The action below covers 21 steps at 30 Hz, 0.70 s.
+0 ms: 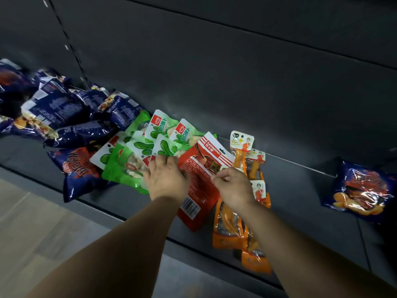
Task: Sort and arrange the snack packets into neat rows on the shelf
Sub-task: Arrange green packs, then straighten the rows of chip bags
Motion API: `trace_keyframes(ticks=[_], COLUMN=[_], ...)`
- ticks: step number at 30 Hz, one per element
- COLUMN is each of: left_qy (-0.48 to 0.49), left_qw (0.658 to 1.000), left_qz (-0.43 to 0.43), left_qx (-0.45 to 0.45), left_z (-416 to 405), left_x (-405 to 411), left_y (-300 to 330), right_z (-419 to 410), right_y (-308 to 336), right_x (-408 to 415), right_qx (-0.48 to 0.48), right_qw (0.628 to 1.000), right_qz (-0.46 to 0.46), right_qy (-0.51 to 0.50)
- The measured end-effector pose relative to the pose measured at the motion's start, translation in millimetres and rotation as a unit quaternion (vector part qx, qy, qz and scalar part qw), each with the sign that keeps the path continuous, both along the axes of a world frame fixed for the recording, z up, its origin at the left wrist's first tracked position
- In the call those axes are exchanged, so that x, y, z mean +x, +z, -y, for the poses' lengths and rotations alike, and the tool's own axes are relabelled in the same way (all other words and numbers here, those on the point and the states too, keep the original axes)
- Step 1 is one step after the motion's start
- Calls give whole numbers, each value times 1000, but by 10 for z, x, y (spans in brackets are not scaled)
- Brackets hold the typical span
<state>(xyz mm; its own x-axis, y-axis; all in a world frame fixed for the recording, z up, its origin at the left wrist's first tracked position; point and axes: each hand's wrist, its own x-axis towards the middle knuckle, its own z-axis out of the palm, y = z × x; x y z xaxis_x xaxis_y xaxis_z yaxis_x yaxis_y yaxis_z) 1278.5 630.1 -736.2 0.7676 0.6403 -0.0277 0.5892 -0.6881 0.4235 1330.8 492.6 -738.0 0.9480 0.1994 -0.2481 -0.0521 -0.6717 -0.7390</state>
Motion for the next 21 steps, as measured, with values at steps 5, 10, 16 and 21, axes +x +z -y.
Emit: trace_keyframes(ticks=[5,10,16,21], left_qy=[-79,-81,-148,-172], left_qw=[993,993,987,981], left_qz=[-90,-87,-66,-63], left_qx=[26,27,-2,-57], left_z=[166,258,490,782], left_x=[98,207,356,535], left_y=[-171,-197,-236,-274], right_z=[158,258,320,490], right_y=[-68,-126,-39,132], right_x=[17,5,-30,-23], right_qx=[-9,-34,-42,-63], right_qw=[999,998,997,995], right_qz=[-17,-28,-17,-8], right_qy=[-28,-47,-55,-73])
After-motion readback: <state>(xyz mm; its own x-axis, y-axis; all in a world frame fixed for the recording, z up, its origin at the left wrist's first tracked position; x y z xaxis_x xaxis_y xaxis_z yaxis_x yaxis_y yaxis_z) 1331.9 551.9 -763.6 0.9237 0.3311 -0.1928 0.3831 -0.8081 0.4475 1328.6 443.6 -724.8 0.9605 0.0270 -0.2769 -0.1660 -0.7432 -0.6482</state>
